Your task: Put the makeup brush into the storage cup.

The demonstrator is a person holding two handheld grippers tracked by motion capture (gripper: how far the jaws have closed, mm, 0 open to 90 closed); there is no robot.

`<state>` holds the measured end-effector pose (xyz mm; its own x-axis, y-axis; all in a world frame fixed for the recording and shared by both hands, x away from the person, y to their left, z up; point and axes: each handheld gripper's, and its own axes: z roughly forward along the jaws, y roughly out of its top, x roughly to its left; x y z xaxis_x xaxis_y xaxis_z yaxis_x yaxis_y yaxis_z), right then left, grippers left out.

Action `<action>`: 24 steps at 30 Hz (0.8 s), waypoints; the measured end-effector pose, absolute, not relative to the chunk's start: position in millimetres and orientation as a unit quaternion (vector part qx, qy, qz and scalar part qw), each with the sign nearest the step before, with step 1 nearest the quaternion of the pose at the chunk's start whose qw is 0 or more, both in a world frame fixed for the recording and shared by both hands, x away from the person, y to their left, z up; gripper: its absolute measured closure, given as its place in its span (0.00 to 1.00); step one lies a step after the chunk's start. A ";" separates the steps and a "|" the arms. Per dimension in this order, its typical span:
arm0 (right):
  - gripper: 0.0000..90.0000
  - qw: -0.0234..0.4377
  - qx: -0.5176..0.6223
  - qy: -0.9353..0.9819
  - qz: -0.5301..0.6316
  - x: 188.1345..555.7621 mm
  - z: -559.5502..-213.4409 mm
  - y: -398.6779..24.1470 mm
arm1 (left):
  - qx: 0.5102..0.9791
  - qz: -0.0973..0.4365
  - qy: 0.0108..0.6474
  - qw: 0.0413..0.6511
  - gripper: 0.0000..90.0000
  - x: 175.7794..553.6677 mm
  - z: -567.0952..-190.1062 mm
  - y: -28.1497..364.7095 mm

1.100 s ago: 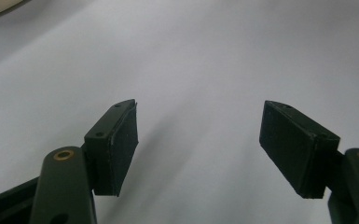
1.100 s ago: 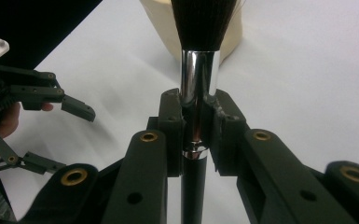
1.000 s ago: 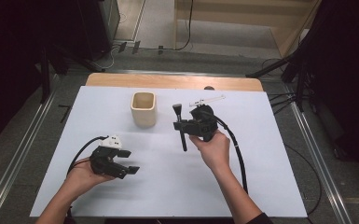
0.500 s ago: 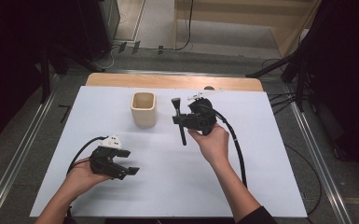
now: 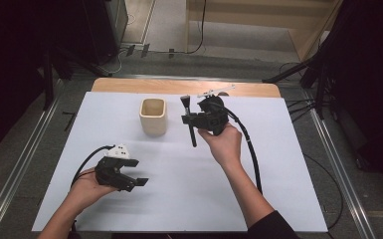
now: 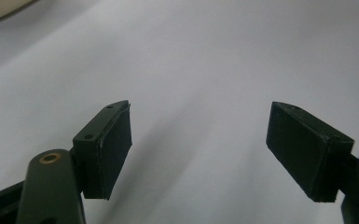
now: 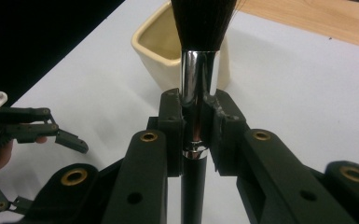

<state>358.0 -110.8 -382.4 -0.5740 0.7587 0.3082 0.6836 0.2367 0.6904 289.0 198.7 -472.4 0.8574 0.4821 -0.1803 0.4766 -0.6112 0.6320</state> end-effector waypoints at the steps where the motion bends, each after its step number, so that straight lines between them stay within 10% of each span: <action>1: 0.87 0.048 0.459 0.786 0.411 359.3 -381.6 -109.7 | 0.898 0.004 0.268 0.350 0.26 289.3 -472.9 198.8; 24: 0.87 0.076 0.452 0.785 0.418 388.8 -365.3 -83.1 | 0.898 -0.002 0.268 0.349 0.27 291.3 -473.4 200.2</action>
<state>388.8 -83.1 -365.3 -0.5806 0.7721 0.2583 0.6453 0.2429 0.7243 291.3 200.2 -473.4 0.8564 0.4797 -0.1910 0.4827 -0.6126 0.6259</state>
